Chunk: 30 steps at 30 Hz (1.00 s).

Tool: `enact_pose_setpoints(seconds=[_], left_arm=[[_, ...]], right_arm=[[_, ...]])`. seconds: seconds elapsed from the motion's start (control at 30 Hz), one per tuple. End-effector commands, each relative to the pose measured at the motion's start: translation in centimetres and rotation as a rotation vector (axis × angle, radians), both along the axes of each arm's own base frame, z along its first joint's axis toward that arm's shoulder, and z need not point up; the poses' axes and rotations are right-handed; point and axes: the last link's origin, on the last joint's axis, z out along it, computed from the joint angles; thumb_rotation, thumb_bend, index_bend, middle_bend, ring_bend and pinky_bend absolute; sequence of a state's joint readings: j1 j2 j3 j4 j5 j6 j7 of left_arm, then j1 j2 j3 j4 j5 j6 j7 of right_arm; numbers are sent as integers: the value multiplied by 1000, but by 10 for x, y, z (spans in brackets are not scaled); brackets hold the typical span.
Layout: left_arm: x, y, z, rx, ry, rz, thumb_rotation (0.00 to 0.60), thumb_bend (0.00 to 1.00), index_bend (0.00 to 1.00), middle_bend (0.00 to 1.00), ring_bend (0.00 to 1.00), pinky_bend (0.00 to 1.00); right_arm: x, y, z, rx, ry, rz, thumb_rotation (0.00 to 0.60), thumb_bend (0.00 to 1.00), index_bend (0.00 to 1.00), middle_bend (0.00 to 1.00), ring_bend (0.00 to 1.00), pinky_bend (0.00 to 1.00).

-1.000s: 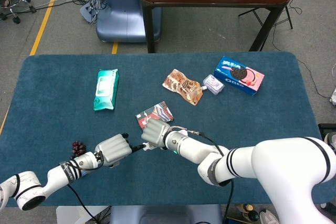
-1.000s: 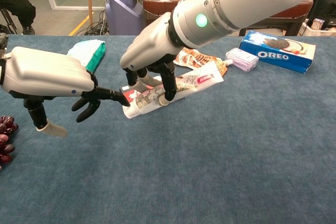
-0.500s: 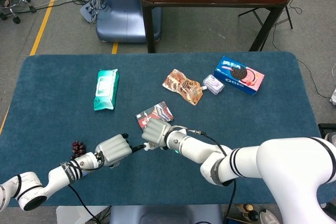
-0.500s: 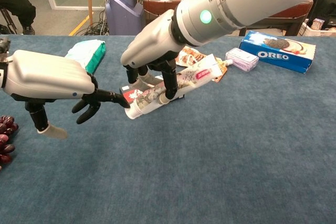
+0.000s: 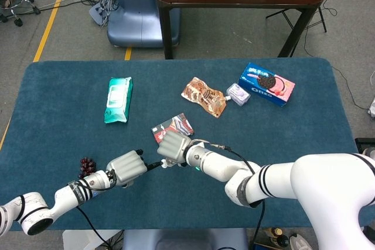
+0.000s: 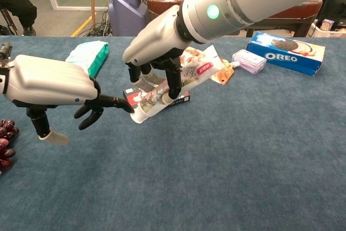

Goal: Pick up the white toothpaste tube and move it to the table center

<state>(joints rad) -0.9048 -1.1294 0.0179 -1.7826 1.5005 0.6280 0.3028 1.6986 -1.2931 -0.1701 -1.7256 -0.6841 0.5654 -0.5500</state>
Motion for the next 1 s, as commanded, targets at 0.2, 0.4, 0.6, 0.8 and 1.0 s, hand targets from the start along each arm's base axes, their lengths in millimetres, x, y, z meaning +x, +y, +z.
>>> enact_pose_setpoints(seconds=[0.2,0.4,0.6,0.8,1.0], left_arm=[[-1,-1,-1,-2,5,1,600,227,56,516,487,198],[-3,-1,-3,-6,8,4,600,227,57,517,487,199],[-3,0,-4,-6,11,4,600,226,58,517,487,199],[-3,1,-5,-7,8,8,600,227,58,517,487,199],[-3,1,-5,-9,8,6,600,227,58,517,487,199]], right_arm=[[2,-1,2,-7,-18,2,600,1000,939,830,776,413],[2,-2,4,-13,-31,1,600,1000,948,835,783,412],[4,-2,5,-13,-46,2,600,1000,954,839,792,413],[6,-2,7,-13,-62,1,600,1000,959,843,795,413],[5,-4,8,-16,-69,0,600,1000,959,843,798,413]])
